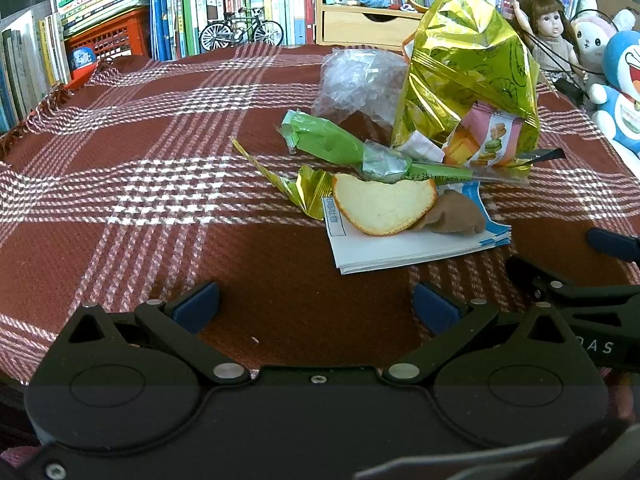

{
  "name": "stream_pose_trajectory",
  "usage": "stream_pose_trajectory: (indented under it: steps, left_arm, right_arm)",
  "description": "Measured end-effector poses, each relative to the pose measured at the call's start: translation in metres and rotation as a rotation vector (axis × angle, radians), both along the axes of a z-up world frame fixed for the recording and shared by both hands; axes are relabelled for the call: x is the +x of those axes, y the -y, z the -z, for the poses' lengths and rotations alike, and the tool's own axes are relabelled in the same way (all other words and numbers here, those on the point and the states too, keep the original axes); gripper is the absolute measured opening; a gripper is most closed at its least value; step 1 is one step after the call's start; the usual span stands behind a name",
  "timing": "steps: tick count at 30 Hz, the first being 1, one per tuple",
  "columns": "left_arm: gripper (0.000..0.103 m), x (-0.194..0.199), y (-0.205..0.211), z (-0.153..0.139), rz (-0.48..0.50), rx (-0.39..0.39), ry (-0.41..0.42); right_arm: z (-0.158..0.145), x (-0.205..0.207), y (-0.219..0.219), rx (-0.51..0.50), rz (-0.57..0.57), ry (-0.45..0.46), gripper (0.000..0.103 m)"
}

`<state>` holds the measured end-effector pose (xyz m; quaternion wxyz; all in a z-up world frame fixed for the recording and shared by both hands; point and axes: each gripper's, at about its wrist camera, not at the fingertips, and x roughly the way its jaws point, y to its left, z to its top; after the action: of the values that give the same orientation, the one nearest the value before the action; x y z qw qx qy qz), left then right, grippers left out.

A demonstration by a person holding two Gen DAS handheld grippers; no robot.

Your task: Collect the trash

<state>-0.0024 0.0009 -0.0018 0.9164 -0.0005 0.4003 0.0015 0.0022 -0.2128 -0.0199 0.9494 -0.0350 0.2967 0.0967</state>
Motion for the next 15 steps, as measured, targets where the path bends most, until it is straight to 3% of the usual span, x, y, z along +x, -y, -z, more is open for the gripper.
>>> stream_pose_trajectory:
  steps: [15]
  left_arm:
    - [0.103, 0.0022, -0.0024, -0.0003, 0.020, 0.000, -0.003]
  right_arm:
    - [0.0013, 0.0005, 0.0007, 0.002, -0.011, 0.008, 0.103]
